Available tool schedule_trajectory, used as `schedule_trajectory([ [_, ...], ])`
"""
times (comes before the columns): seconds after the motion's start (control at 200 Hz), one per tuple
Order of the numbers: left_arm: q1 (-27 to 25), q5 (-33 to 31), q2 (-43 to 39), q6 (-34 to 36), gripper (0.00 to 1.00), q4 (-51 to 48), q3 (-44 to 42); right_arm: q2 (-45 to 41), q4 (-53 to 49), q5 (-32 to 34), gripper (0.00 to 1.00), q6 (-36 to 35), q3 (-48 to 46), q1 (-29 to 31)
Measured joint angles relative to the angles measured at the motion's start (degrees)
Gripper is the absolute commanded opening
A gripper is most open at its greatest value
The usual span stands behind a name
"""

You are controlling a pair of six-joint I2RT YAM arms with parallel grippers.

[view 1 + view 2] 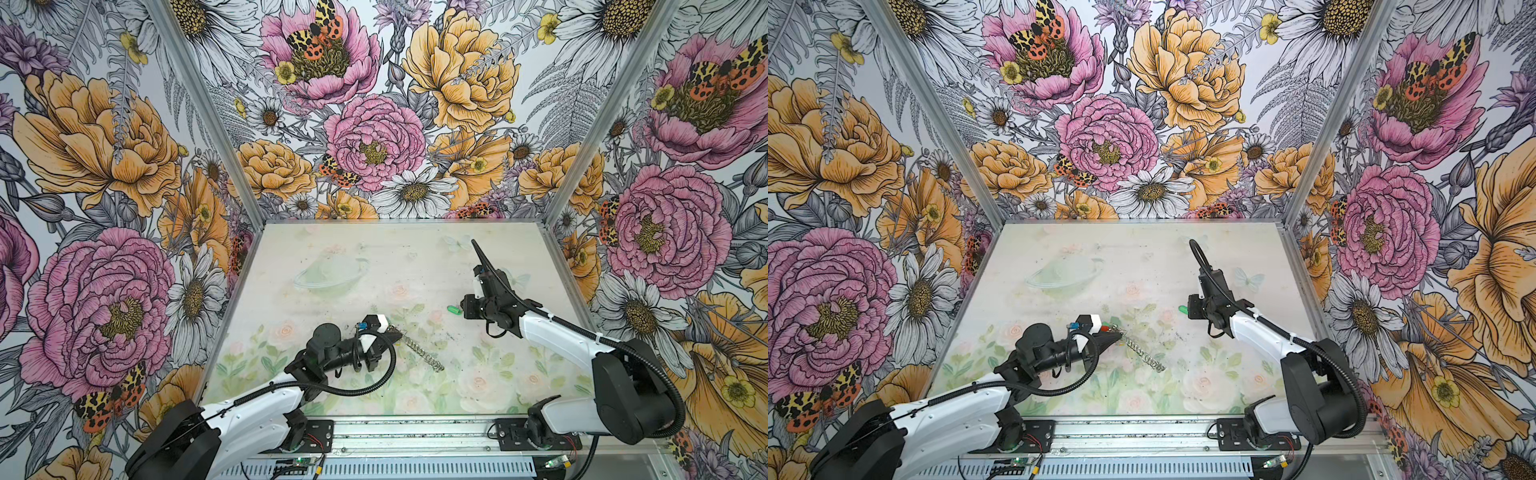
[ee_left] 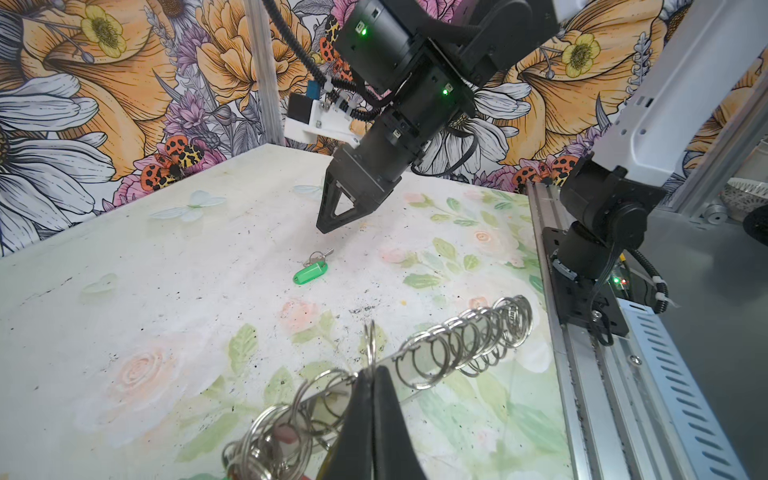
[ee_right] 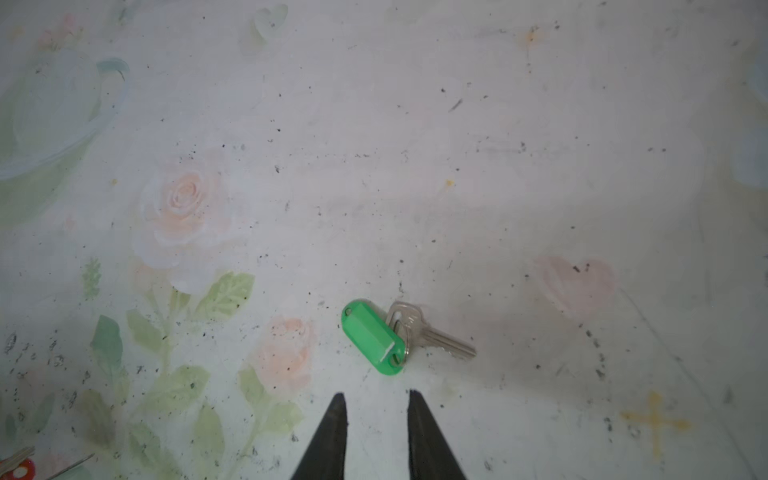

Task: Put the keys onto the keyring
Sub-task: 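Release the plate with the right gripper and move it toward the green-tagged key, then lower the right gripper onto the green-tagged key and close on its ring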

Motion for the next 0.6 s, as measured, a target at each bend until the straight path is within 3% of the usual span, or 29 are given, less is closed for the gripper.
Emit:
schedule_trajectory([
  [0.601,0.0,2.5,4.3,0.2,0.0,0.2,0.0,9.9,-1.1,-3.2,0.24,1.6,4.7,-2.2],
])
